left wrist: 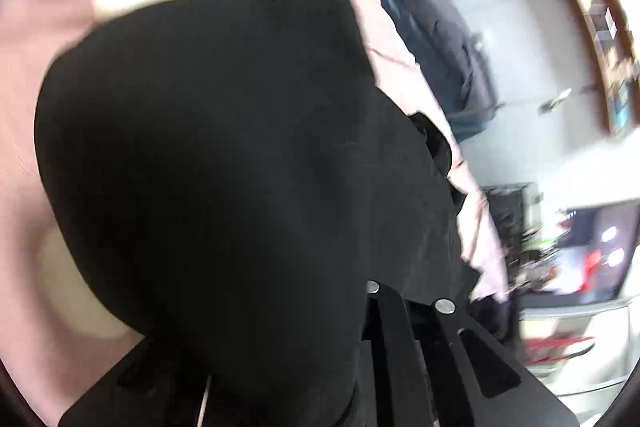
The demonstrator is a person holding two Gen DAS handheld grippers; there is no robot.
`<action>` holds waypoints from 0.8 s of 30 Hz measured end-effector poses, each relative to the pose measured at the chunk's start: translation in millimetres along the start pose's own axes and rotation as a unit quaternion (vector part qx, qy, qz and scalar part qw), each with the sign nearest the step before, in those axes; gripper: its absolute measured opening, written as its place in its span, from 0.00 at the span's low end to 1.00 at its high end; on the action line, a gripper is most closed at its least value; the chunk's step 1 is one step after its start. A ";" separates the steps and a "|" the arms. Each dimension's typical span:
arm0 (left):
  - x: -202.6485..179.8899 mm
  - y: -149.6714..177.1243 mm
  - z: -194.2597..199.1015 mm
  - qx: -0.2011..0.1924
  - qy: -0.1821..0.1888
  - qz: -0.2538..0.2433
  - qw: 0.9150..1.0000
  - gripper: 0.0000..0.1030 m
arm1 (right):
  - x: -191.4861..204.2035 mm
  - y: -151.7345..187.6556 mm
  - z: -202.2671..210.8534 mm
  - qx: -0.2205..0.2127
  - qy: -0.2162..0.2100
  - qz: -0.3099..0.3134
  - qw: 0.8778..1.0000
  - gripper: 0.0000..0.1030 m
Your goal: Fold large clothes
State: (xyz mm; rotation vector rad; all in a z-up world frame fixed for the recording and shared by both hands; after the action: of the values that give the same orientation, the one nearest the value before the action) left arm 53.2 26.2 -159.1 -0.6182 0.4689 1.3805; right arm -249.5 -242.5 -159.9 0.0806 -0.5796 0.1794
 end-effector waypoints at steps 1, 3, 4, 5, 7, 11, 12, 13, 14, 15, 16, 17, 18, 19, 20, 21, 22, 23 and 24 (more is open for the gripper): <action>-14.5 -1.5 6.5 0.003 -0.004 -0.010 1.000 0.08 | 8.1 -0.8 5.9 0.000 -0.003 0.007 1.000 0.16; -48.0 -4.8 19.9 0.001 -0.015 -0.044 0.999 0.08 | 24.4 -3.3 17.1 0.007 -0.022 0.014 1.000 0.15; -66.4 -6.0 25.7 -0.003 -0.023 -0.064 0.998 0.08 | 31.2 -5.1 22.0 0.011 -0.028 0.017 0.999 0.15; -77.8 -6.5 28.7 -0.005 -0.026 -0.075 0.997 0.08 | 35.5 -6.4 26.0 0.015 -0.032 0.019 0.999 0.15; -103.9 -5.7 34.4 -0.010 -0.034 -0.090 0.995 0.08 | 39.4 -7.4 31.9 0.025 -0.039 0.010 0.999 0.15; -150.3 -2.1 47.8 -0.023 -0.043 -0.127 0.991 0.07 | 60.8 -10.3 55.7 0.025 -0.036 0.046 0.998 0.14; -157.6 -3.2 53.2 -0.028 -0.039 -0.134 0.990 0.07 | 67.4 -11.9 61.1 0.021 -0.042 0.058 0.997 0.14; -164.8 -6.5 56.2 -0.032 -0.036 -0.137 0.989 0.07 | 78.7 -15.2 68.7 0.016 -0.051 0.073 0.996 0.14; -172.0 -9.4 61.5 -0.035 -0.031 -0.137 0.990 0.07 | 89.2 -18.6 75.8 0.013 -0.058 0.085 0.995 0.14; -179.0 -13.2 66.2 -0.039 -0.024 -0.134 0.990 0.07 | 93.4 -20.3 81.1 0.011 -0.062 0.091 0.994 0.14; -183.1 -16.6 72.6 -0.042 -0.020 -0.135 0.990 0.07 | 103.3 -23.5 88.0 0.007 -0.067 0.103 0.992 0.14; -194.6 -21.7 78.4 -0.049 -0.016 -0.147 0.988 0.07 | 111.5 -26.5 93.8 0.003 -0.068 0.116 0.991 0.14; -203.7 -23.9 84.3 -0.052 -0.014 -0.160 0.986 0.07 | 122.4 -32.0 103.3 -0.007 -0.069 0.131 0.989 0.14; -216.6 -26.4 88.0 -0.053 -0.011 -0.178 0.983 0.07 | 128.7 -36.0 112.4 -0.015 -0.072 0.137 0.988 0.14; -228.3 -28.4 92.8 -0.053 -0.009 -0.192 0.980 0.07 | 134.5 -40.1 122.0 -0.024 -0.077 0.142 0.987 0.13; -247.4 -30.9 95.6 -0.054 -0.003 -0.213 0.976 0.07 | 142.6 -47.5 134.8 -0.038 -0.080 0.150 0.985 0.13; -267.7 -33.1 98.6 -0.056 0.007 -0.232 0.971 0.07 | 152.0 -57.0 152.4 -0.058 -0.078 0.170 0.981 0.13; -286.3 -32.7 101.6 -0.058 0.018 -0.245 0.968 0.07 | 161.8 -67.4 171.7 -0.079 -0.073 0.190 0.976 0.13; -310.8 -32.2 107.0 -0.064 0.036 -0.265 0.961 0.07 | 167.7 -72.3 185.8 -0.095 -0.071 0.203 0.972 0.13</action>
State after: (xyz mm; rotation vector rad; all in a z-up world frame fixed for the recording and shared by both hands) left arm 35.8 -141.0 125.1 -0.8323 0.2450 0.8825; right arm -197.7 -312.4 85.6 -0.2139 -0.7505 0.5171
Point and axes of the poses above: each gripper's, at about its wrist camera, not at the fingertips, and z roughly against the way its jaws point, x to its left, y to its underside, the point moved 7 cm from there along -z, roughly the way its jaws point
